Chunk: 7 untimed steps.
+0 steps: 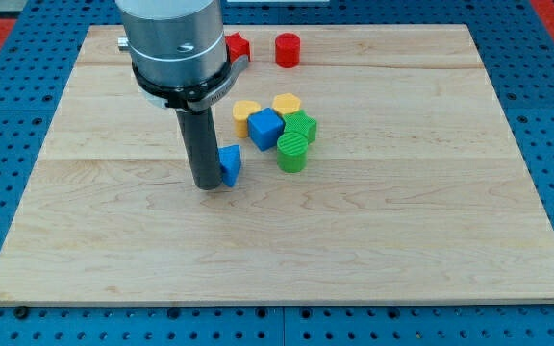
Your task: Slide the blue triangle to the blue cube
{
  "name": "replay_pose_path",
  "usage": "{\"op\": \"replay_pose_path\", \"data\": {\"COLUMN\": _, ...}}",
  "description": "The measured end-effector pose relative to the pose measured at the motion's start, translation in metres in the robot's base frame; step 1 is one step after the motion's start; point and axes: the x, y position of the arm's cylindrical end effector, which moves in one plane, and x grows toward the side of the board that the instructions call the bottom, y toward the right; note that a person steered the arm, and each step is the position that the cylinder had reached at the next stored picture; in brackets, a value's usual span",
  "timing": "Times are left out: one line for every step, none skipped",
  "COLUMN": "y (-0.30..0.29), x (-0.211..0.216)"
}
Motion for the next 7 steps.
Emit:
{"op": "replay_pose_path", "data": {"y": -0.002, "x": -0.015}}
{"op": "replay_pose_path", "data": {"y": -0.002, "x": -0.02}}
{"op": "replay_pose_path", "data": {"y": -0.002, "x": -0.021}}
{"op": "replay_pose_path", "data": {"y": 0.002, "x": -0.021}}
{"op": "replay_pose_path", "data": {"y": 0.008, "x": -0.021}}
{"op": "replay_pose_path", "data": {"y": 0.015, "x": -0.021}}
{"op": "replay_pose_path", "data": {"y": 0.019, "x": -0.021}}
